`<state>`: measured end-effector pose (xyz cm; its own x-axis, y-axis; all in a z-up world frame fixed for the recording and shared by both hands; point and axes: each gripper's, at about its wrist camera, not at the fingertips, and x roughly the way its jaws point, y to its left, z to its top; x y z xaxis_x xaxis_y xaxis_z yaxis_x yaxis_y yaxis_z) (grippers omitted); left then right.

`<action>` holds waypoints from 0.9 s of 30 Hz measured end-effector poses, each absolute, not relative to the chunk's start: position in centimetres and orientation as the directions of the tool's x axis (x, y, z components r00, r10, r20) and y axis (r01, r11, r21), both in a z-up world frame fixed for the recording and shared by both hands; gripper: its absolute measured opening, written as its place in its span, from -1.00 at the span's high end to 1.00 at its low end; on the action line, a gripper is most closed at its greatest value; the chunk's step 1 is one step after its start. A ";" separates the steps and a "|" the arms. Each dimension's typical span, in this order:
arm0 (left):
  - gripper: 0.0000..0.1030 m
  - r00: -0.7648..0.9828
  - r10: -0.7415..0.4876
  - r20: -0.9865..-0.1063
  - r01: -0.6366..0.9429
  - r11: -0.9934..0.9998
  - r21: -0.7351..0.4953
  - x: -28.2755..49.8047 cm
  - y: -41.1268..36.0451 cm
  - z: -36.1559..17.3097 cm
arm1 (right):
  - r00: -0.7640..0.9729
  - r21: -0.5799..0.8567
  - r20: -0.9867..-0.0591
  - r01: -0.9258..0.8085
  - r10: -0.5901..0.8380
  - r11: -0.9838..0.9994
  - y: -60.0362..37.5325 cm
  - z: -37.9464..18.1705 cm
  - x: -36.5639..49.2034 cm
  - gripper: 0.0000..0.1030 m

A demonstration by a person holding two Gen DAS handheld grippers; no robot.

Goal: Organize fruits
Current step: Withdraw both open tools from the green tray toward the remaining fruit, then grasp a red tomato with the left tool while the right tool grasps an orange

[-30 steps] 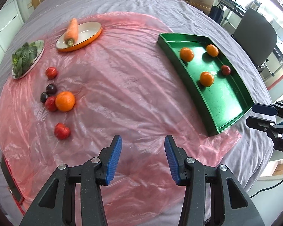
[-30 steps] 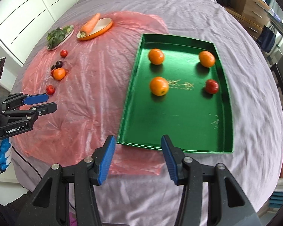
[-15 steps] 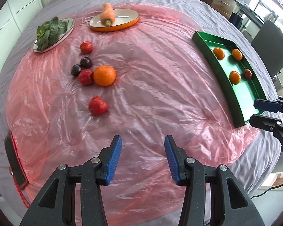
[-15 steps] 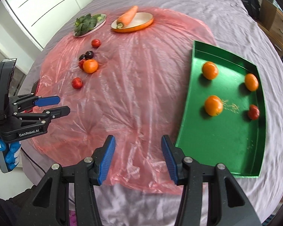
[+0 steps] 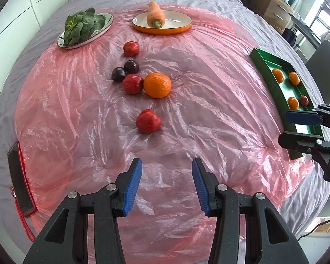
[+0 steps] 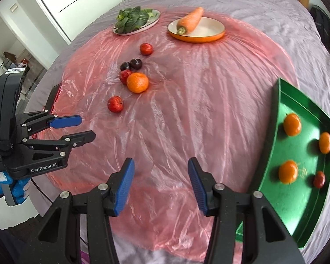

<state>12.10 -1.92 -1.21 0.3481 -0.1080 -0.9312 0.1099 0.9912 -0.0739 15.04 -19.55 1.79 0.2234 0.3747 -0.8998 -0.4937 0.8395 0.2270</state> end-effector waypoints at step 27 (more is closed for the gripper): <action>0.19 0.444 -0.066 -0.894 0.099 0.995 -0.024 15.8 -0.5 -4.2 | 0.086 0.282 -0.871 -0.719 0.484 0.635 -7.8 -3.0 26.2 -0.62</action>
